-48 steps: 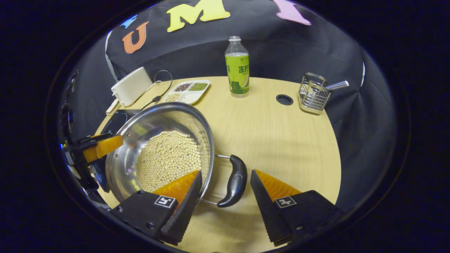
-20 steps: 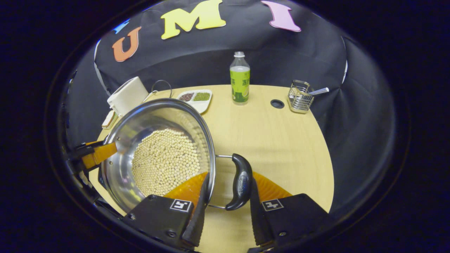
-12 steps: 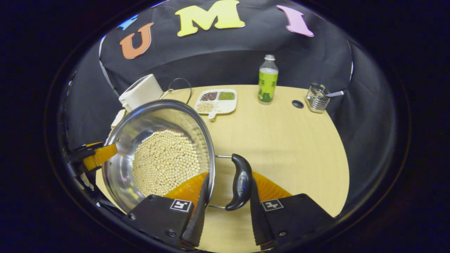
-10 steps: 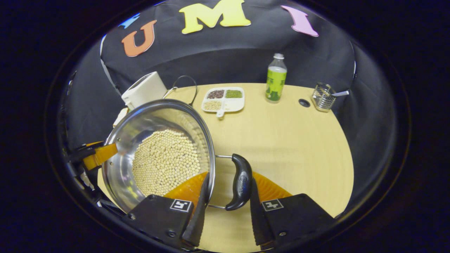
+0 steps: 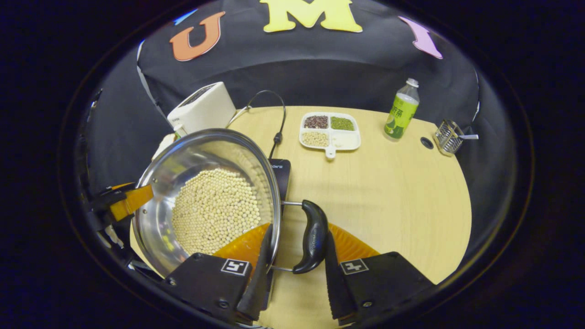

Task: First push the handle of the pot to place it horizontally, then grasp the pot with both hands and set it on the induction cooktop.

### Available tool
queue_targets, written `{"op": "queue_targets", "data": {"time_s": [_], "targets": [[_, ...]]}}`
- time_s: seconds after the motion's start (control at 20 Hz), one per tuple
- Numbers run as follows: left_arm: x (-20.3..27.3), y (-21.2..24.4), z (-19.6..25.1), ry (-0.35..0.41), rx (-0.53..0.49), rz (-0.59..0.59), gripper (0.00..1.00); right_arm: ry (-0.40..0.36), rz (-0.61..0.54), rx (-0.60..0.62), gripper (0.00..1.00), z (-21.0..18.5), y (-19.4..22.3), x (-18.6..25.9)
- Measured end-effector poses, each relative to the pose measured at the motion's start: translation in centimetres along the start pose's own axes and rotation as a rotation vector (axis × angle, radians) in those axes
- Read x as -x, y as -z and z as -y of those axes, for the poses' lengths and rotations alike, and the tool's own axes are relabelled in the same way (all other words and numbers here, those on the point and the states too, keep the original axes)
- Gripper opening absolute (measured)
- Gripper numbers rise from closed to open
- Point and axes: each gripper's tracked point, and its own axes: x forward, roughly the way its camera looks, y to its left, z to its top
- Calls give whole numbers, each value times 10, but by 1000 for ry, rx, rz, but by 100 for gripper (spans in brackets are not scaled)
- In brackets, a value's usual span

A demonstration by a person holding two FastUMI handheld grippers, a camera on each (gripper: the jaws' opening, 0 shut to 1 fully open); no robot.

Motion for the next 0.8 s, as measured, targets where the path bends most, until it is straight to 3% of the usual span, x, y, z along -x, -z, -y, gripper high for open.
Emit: {"op": "queue_targets", "data": {"time_s": [0.25, 0.4, 0.8], "targets": [[-14, 10, 1, 10, -10, -27, 60, 12, -28, -6, 56, -1, 6, -15], [-12, 8, 0, -6, -74, 20, 60, 8, -15, -14, 56, -2, 8, -16], [-17, 8, 1, -17, -70, 108, 62, 3, 61, -37, 58, 0, 6, -16]]}}
